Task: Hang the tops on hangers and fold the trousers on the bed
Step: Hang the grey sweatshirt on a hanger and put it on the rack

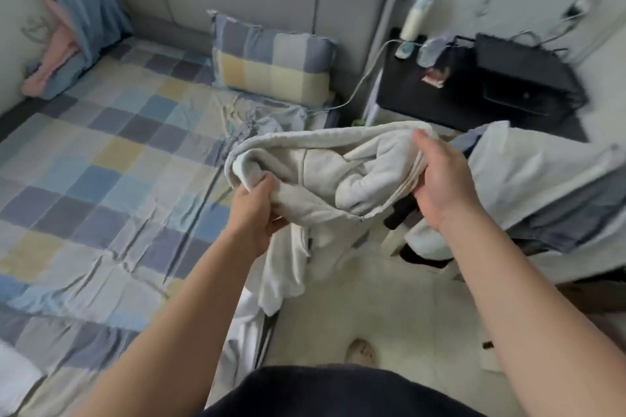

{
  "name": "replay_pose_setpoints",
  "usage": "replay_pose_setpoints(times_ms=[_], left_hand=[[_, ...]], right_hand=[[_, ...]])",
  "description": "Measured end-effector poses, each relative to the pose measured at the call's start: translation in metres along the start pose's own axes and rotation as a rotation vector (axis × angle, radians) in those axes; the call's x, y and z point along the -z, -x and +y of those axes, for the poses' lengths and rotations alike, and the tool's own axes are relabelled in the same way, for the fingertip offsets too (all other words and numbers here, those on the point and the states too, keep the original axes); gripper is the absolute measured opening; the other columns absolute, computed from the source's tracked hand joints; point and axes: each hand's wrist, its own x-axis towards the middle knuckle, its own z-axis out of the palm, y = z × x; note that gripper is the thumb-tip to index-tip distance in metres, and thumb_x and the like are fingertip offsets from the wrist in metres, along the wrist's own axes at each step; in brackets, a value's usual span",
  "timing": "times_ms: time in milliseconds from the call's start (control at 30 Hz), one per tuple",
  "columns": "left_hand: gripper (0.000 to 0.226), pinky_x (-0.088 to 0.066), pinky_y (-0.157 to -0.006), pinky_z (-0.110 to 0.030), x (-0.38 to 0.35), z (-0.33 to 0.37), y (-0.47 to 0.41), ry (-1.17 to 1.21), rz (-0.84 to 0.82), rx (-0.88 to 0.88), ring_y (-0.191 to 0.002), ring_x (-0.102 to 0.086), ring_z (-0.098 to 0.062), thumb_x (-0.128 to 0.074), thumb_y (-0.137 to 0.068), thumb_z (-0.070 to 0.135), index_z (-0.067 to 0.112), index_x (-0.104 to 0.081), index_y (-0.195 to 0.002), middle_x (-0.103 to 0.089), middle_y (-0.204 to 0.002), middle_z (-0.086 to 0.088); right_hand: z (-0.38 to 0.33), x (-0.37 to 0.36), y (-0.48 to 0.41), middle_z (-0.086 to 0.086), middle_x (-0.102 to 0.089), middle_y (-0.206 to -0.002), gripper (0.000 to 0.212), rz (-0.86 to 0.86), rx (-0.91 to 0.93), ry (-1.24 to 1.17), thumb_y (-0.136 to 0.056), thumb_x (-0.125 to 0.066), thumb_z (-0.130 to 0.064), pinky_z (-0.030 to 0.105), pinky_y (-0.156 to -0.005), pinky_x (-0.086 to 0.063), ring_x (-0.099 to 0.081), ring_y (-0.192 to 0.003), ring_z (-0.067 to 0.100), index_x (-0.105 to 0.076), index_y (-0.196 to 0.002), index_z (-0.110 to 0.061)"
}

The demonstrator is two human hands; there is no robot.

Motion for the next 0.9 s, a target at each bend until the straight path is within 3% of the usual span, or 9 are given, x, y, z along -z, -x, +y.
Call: replay_pose_setpoints(times_ms=[100, 200, 400, 500, 633, 700, 767, 833, 900], left_hand=[[0.020, -0.059, -0.081, -0.043, -0.083, 0.014, 0.014, -0.069, -0.122, -0.163, -0.098, -0.070, -0.030, -0.058, -0.098, 0.009, 0.012, -0.062, -0.117, -0.070, -0.111, -0.017], [0.018, -0.057, -0.075, -0.039, -0.175, 0.028, 0.040, -0.228, -0.236, -0.340, -0.088, -0.068, -0.026, -0.058, -0.093, 0.001, 0.015, -0.064, -0.102, -0.069, -0.096, -0.013], [0.015, -0.056, -0.071, -0.051, -0.351, 0.053, 0.104, -0.604, -0.447, -0.893, -0.074, -0.061, -0.019, -0.061, -0.083, 0.011, 0.002, -0.061, -0.095, -0.067, -0.089, -0.020], [0.012, -0.051, -0.070, -0.049, -0.435, 0.057, 0.144, -0.665, -0.610, -1.097, -0.073, -0.059, -0.030, -0.059, -0.087, 0.014, 0.003, -0.057, -0.092, -0.063, -0.086, -0.020], [0.008, -0.046, -0.061, -0.033, -0.542, 0.061, 0.192, -0.577, -0.786, -1.189, -0.065, -0.056, -0.014, -0.060, -0.088, 0.010, 0.004, -0.056, -0.089, -0.060, -0.074, -0.005], [0.009, -0.050, -0.065, -0.037, -0.593, 0.063, 0.215, -0.529, -0.855, -1.199, -0.069, -0.059, -0.017, -0.060, -0.086, 0.012, 0.004, -0.054, -0.088, -0.060, -0.074, -0.004], [0.010, -0.054, -0.072, -0.046, -0.640, 0.066, 0.238, -0.472, -0.940, -1.183, -0.077, -0.065, -0.028, -0.059, -0.086, 0.012, 0.004, -0.054, -0.089, -0.062, -0.078, -0.010], [0.011, -0.054, -0.071, -0.044, -0.685, 0.071, 0.262, -0.429, -0.996, -1.196, -0.076, -0.062, -0.028, -0.061, -0.087, 0.012, 0.004, -0.053, -0.088, -0.060, -0.078, -0.009], [0.017, -0.051, -0.069, -0.039, -0.729, 0.077, 0.289, -0.370, -1.056, -1.202, -0.075, -0.060, -0.024, -0.062, -0.089, 0.014, 0.000, -0.053, -0.091, -0.061, -0.081, -0.011]], right_hand=[[-0.036, 0.058, -0.019, 0.008, -0.076, -0.096, 0.017, 0.068, 0.165, 0.105, -0.094, -0.063, -0.024, 0.043, -0.090, -0.057, -0.072, -0.096, 0.023, -0.073, -0.088, -0.011], [-0.080, 0.121, -0.035, 0.005, -0.060, -0.077, 0.026, 0.136, 0.345, 0.231, -0.087, -0.062, -0.026, 0.038, -0.069, -0.044, -0.057, -0.075, 0.020, -0.062, -0.085, 0.000], [-0.180, 0.249, -0.056, 0.008, -0.047, -0.069, 0.024, 0.352, 0.535, 0.201, -0.079, -0.064, -0.029, 0.038, -0.061, -0.037, -0.045, -0.067, 0.021, -0.054, -0.070, -0.009], [-0.227, 0.311, -0.056, 0.004, -0.048, -0.065, 0.020, 0.425, 0.649, 0.188, -0.084, -0.063, -0.026, 0.034, -0.062, -0.035, -0.045, -0.065, 0.019, -0.058, -0.070, -0.011], [-0.293, 0.383, -0.050, 0.008, -0.048, -0.069, 0.024, 0.589, 0.829, 0.185, -0.086, -0.062, -0.022, 0.033, -0.063, -0.036, -0.046, -0.066, 0.018, -0.055, -0.078, 0.000], [-0.326, 0.413, -0.045, 0.005, -0.048, -0.067, 0.025, 0.673, 0.898, 0.223, -0.086, -0.062, -0.025, 0.033, -0.064, -0.037, -0.046, -0.066, 0.017, -0.053, -0.074, -0.005], [-0.359, 0.442, -0.040, 0.007, -0.048, -0.070, 0.033, 0.746, 0.952, 0.238, -0.084, -0.061, -0.029, 0.034, -0.065, -0.038, -0.046, -0.068, 0.018, -0.053, -0.081, 0.003], [-0.393, 0.470, -0.032, 0.007, -0.047, -0.069, 0.034, 0.820, 0.986, 0.233, -0.085, -0.060, -0.027, 0.033, -0.064, -0.037, -0.045, -0.066, 0.017, -0.052, -0.082, 0.006], [-0.425, 0.496, -0.023, -0.001, -0.044, -0.061, 0.027, 0.917, 1.004, 0.231, -0.090, -0.059, -0.021, 0.028, -0.059, -0.034, -0.042, -0.062, 0.015, -0.051, -0.069, -0.007]])
